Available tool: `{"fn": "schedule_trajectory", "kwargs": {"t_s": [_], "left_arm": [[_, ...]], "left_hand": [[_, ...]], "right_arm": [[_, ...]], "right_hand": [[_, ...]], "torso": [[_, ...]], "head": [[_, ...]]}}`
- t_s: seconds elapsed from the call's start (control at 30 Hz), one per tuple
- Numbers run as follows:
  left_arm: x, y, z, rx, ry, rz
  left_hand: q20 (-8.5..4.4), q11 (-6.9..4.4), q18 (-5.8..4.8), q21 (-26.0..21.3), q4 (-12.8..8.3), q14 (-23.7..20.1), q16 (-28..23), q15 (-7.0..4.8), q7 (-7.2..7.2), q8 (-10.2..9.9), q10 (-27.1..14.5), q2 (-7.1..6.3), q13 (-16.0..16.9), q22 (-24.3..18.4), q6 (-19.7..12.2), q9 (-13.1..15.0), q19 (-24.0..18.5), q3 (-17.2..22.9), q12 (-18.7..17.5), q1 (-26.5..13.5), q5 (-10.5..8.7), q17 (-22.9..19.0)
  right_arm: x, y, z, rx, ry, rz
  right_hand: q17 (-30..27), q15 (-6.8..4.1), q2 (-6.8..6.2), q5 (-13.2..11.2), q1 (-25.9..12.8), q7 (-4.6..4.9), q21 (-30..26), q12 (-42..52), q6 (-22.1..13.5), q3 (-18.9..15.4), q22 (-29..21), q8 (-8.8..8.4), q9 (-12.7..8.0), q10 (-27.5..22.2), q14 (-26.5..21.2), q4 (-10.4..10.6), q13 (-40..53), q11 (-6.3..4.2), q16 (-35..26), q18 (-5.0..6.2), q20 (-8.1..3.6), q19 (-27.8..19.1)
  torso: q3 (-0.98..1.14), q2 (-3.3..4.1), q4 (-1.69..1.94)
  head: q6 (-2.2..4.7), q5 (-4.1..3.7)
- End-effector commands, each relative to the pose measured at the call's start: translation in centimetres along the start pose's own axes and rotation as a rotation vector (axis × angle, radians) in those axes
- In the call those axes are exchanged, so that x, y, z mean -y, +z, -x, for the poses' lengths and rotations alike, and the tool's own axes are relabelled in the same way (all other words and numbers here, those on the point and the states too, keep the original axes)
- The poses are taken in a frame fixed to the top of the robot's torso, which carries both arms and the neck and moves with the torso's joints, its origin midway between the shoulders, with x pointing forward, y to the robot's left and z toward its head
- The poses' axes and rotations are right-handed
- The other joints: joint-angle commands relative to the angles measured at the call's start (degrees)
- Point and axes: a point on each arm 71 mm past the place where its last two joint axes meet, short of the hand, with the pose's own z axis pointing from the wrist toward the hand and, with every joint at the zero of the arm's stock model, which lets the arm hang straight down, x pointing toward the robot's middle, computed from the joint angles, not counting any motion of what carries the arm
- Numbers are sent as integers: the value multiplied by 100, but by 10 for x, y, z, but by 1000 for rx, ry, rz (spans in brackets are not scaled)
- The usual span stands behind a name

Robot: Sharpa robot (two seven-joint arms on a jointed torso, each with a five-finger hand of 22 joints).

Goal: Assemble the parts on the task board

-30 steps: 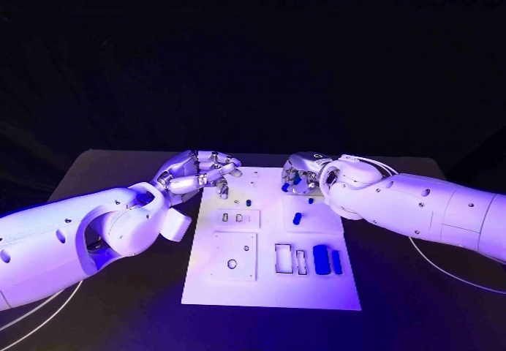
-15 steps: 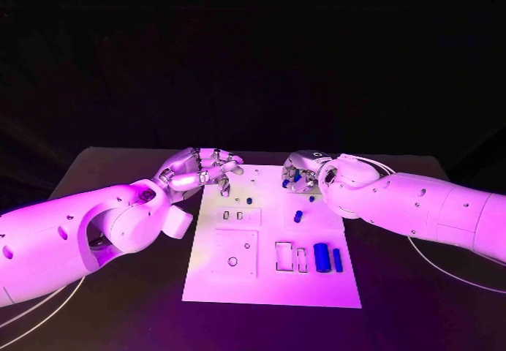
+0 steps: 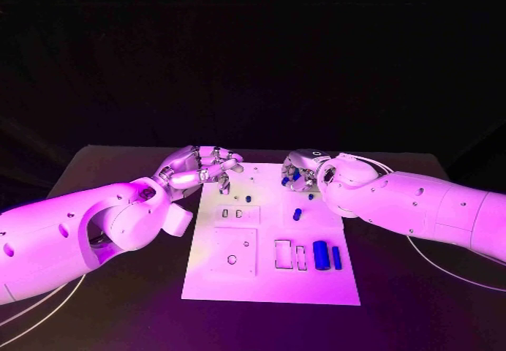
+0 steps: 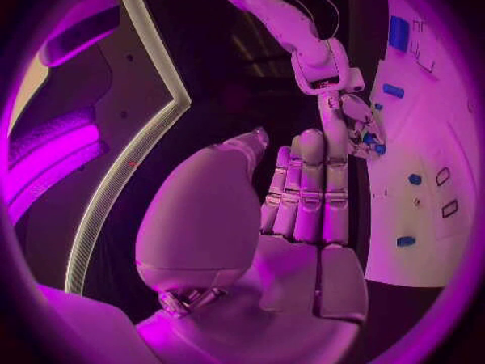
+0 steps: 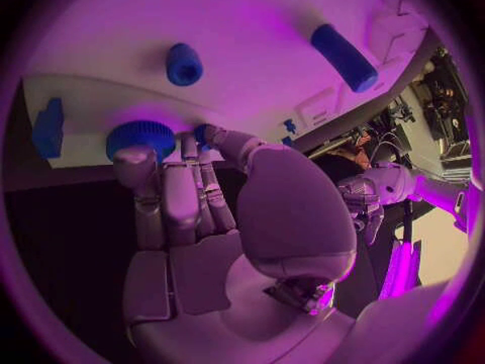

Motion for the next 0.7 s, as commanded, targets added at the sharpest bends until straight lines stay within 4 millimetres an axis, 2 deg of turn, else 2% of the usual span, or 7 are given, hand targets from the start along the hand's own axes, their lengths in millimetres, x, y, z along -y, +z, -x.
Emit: {"fn": "schedule_trajectory", "kwargs": {"t_s": [0.03,0.27,0.4,0.6,0.7], "left_arm": [[1,1,-2,-21,-5,-9],[1,1,-2,-20,-5,-8],[1,1,-1,-18,-4,-6],[1,1,1,-13,-2,-5],[1,0,2,-10,-1,-4]], "left_hand": [[26,8,32,15,9,-25,25,3,-12,-11,-28,21,0,0,-41,6,8,29,-28,-54,-22,-4],[26,8,32,15,9,-25,25,3,-12,-11,-28,21,0,0,-41,6,8,29,-28,-54,-22,-4],[26,8,32,15,9,-25,25,3,-12,-11,-28,21,0,0,-41,6,8,29,-28,-54,-22,-4],[30,11,33,11,8,-39,23,6,-10,-14,-32,28,0,-2,-44,6,-1,34,-31,-52,-22,-7],[32,12,33,10,7,-44,23,7,-9,-16,-33,29,0,-3,-45,7,-3,35,-32,-51,-22,-8]], "right_arm": [[-1,0,-6,-23,-11,-3],[-2,0,-5,0,3,2],[-2,-2,-2,44,21,11],[-4,-3,1,85,39,18],[-4,-4,2,96,45,18]], "right_hand": [[-8,28,-44,-30,-36,1,-32,-44,-43,-4,-17,-26,8,-49,26,52,-2,8,-19,-12,9,-32],[18,16,-9,-22,-62,-30,-14,27,30,-14,39,7,57,40,36,118,2,-19,14,-19,12,12],[155,-75,155,-10,33,-139,127,228,277,47,264,153,182,360,91,139,59,-136,153,-57,-58,169],[216,-139,260,28,90,-205,188,347,403,64,369,245,282,544,113,124,104,-214,220,-76,-119,237],[234,-151,271,37,98,-218,204,370,425,60,396,267,309,575,119,115,114,-229,238,-81,-132,252]], "torso": [[3,-7,-3],[7,-6,-9],[4,-12,-9],[3,-14,-9],[1,-15,-10]], "head": [[-1,6],[-2,15],[5,19],[23,24],[31,26]]}}
